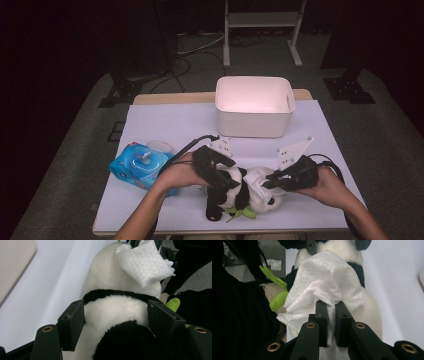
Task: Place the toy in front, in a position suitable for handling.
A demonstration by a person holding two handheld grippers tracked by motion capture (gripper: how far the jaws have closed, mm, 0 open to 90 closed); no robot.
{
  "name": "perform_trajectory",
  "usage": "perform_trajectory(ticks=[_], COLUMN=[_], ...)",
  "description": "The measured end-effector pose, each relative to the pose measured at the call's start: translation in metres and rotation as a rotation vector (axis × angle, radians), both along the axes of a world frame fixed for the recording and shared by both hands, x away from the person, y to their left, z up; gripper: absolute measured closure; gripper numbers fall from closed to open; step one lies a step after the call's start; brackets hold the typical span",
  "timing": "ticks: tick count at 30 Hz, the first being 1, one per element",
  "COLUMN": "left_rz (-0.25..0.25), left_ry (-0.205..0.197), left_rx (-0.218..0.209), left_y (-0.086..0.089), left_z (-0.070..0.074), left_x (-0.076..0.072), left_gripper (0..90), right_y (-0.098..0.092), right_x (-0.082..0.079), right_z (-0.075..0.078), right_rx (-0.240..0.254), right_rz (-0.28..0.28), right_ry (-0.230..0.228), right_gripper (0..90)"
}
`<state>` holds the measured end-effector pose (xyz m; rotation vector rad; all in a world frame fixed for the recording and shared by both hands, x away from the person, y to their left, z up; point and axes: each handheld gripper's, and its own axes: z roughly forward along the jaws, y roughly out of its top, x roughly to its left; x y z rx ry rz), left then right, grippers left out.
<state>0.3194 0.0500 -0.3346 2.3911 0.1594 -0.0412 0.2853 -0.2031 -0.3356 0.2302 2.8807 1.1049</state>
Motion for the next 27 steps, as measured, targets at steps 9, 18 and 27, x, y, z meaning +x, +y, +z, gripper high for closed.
perform_trajectory(ticks=[9,18,27], left_rz=[0.008,-0.035,0.002], left_ry=[0.058,-0.023,-0.101], left_rx=[0.001,0.032,0.016], left_y=[-0.012,-0.016,-0.019], left_z=[-0.013,-0.004,0.007], left_x=[0.004,0.007,0.017], left_gripper=[26.0,58.7,64.0], right_y=[-0.002,-0.014,-0.019], right_x=[0.002,0.01,0.026], right_z=[0.0,0.004,0.016], right_rx=[-0.001,0.039,0.035], right_rz=[-0.015,-0.033,-0.06], right_ry=[0.013,0.018,-0.001], right_gripper=[81.9,81.6,81.3])
